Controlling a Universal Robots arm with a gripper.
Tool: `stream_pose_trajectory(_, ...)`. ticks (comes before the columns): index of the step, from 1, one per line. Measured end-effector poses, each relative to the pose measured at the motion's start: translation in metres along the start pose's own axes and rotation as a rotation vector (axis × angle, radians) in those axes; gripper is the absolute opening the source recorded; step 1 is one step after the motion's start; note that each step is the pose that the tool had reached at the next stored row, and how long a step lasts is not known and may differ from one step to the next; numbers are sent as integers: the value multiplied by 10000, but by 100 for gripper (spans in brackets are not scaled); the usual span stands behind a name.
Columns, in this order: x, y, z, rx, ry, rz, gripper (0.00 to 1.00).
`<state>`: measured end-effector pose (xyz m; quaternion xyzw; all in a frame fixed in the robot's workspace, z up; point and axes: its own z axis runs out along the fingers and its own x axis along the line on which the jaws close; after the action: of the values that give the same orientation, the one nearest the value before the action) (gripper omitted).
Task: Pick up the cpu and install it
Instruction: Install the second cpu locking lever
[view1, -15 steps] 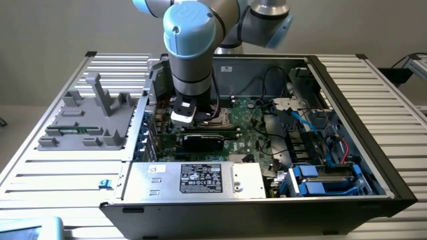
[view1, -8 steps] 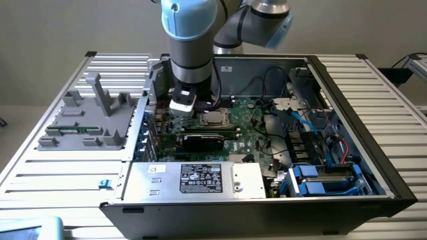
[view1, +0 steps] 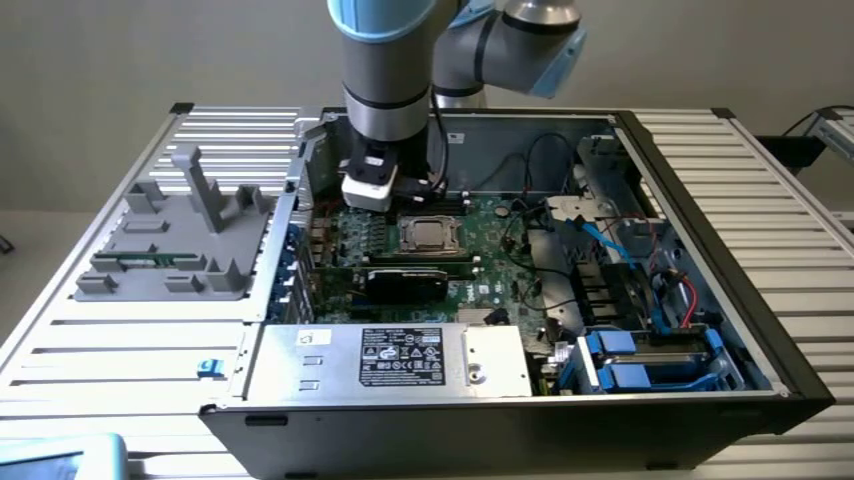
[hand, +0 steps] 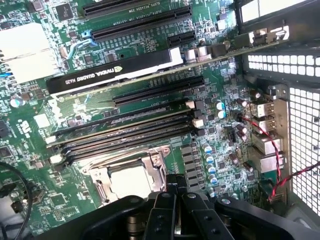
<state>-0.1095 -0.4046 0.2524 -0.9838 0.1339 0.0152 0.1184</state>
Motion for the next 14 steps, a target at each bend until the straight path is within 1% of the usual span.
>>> stream_pose_trajectory(3, -6, -57, -31, -232, 65, -1, 11)
stream_pose_trajectory(5, -14, -99, -41, -416, 115, -1, 11)
stream_pose_trajectory(7, -25, -141, -44, -625, 174, -1, 11)
stream_pose_trajectory(8, -31, -163, -45, -778, 216, -1, 11)
stream_pose_trajectory(9, -36, -179, -47, -896, 249, -1, 11)
stream_pose_trajectory(10, -41, -198, -48, -1050, 291, -2, 11)
stream_pose_trajectory(11, -46, -215, -47, -1189, 329, -2, 11)
stream_pose_trajectory(13, -55, -250, -48, -1455, 404, -3, 11)
stream_pose_trajectory(14, -60, -267, -51, -1569, 439, -3, 11)
